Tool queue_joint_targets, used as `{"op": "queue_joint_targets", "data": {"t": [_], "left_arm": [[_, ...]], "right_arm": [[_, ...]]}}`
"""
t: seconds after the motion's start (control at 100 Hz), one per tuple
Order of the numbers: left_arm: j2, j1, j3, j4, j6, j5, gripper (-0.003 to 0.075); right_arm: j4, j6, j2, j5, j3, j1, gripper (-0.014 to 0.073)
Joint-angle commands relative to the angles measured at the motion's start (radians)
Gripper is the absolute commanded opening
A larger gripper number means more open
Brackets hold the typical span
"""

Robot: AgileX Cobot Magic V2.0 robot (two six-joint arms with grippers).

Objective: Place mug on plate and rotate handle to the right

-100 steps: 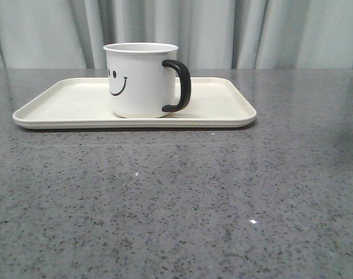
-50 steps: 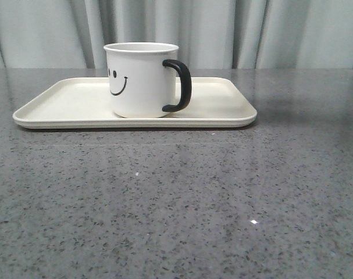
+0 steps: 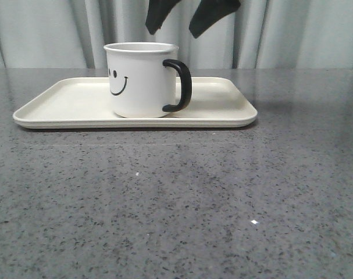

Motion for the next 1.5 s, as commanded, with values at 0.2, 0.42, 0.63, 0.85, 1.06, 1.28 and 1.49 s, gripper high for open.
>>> {"op": "queue_joint_targets", "data": {"t": [0.2, 0.42, 0.63, 0.85, 1.06, 1.28, 1.49], "left_arm": [[-0.002, 0.002, -0.026, -0.014, -0.007, -0.062, 0.0429], [-0.002, 0.002, -0.026, -0.014, -0.007, -0.062, 0.0429], [-0.002, 0.002, -0.026, -0.014, -0.007, -0.062, 0.0429], [-0.002, 0.002, -0.026, -0.014, -0.007, -0.062, 0.0428], [-0.002, 0.002, -0.026, -0.014, -0.007, -0.062, 0.0428], [-0.002, 0.002, -0.026, -0.014, -0.007, -0.062, 0.0428], [-0.002, 0.002, -0.026, -0.014, -0.007, -0.06, 0.0428]], "right_arm": [[0.012, 0.014, 0.006, -0.038, -0.037, 0.006, 0.0563], [0.012, 0.017, 0.01, -0.041, -0.037, 0.006, 0.0512], [0.014, 0.017, 0.011, -0.041, -0.036, 0.006, 0.0187], [0.014, 0.017, 0.011, -0.044, -0.036, 0.006, -0.0064], [0.014, -0.028, 0.011, 0.006, -0.086, 0.006, -0.0066], [0.014, -0.197, 0.012, 0.157, -0.246, 0.006, -0.0066], [0.014, -0.375, 0.063, 0.331, -0.405, 0.005, -0.0064]]}}
